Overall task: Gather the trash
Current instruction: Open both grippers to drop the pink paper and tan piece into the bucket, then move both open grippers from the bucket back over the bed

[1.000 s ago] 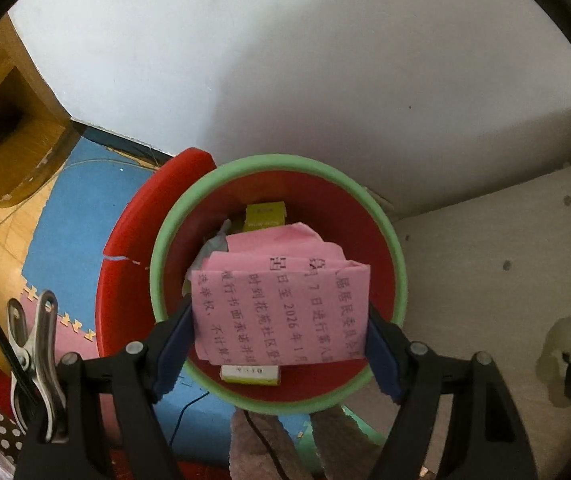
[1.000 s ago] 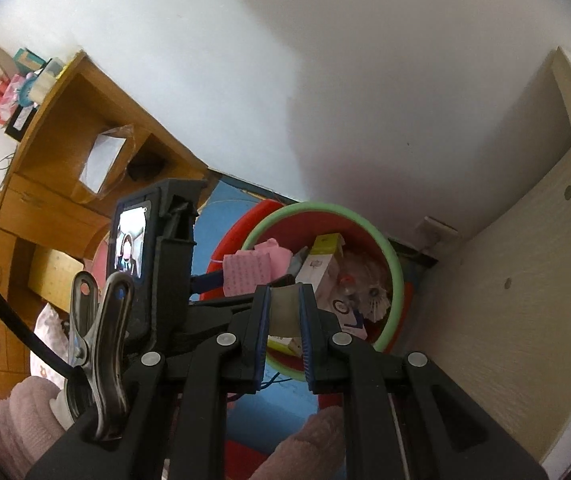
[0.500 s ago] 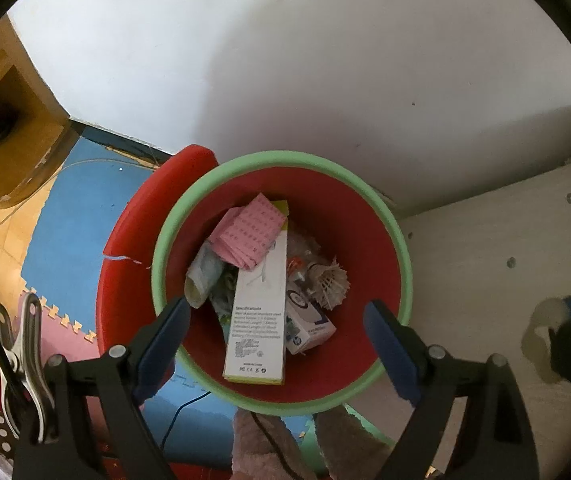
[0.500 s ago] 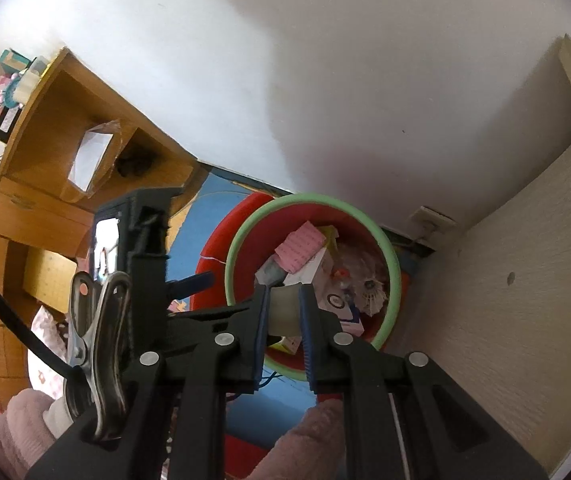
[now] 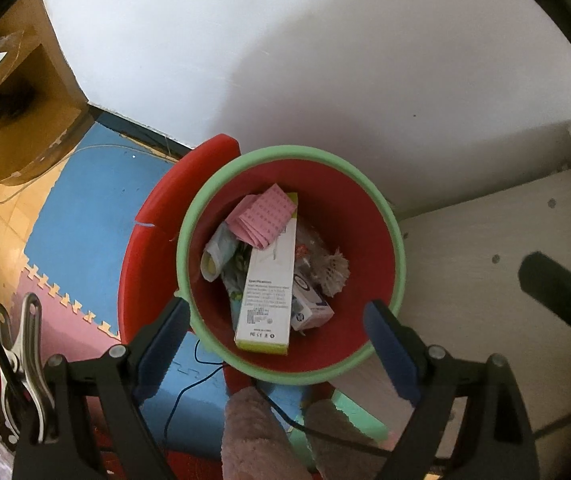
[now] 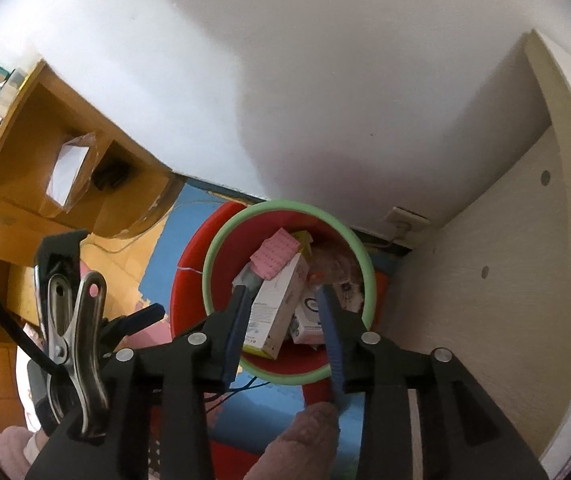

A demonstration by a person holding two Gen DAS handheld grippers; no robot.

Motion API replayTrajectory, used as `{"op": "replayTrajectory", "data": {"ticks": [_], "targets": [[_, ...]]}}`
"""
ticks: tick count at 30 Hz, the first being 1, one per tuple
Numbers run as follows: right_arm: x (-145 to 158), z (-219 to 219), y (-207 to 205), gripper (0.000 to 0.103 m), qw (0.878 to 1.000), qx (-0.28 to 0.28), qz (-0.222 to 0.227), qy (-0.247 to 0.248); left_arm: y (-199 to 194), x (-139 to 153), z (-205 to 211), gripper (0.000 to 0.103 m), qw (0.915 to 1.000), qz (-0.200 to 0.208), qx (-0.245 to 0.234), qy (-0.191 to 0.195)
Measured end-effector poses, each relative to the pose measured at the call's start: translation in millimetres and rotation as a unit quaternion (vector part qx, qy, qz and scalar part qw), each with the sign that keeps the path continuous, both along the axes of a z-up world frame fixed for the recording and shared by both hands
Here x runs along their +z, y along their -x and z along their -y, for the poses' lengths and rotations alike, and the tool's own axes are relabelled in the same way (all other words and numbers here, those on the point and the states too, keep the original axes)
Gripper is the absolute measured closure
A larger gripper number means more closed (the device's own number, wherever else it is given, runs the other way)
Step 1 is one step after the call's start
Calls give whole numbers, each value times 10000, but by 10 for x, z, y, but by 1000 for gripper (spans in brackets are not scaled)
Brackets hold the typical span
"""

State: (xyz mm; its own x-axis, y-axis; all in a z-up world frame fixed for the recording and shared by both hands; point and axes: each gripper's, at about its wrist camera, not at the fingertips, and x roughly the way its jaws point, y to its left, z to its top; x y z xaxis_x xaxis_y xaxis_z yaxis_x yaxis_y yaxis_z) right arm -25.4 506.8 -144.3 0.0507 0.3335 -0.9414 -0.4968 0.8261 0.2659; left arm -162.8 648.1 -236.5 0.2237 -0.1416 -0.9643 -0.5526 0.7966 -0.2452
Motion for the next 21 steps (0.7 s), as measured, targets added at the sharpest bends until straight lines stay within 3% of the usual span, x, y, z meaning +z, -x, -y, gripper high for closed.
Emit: {"op": "replayTrajectory", "data": {"ticks": [8, 21], "targets": [[66, 38, 74, 67, 9999, 2, 43, -100, 23, 189, 35, 11, 9998, 163, -100, -66], [453, 247, 417, 67, 9988, 227, 305, -318, 166, 487, 204, 12, 9992, 231, -168, -264]]}}
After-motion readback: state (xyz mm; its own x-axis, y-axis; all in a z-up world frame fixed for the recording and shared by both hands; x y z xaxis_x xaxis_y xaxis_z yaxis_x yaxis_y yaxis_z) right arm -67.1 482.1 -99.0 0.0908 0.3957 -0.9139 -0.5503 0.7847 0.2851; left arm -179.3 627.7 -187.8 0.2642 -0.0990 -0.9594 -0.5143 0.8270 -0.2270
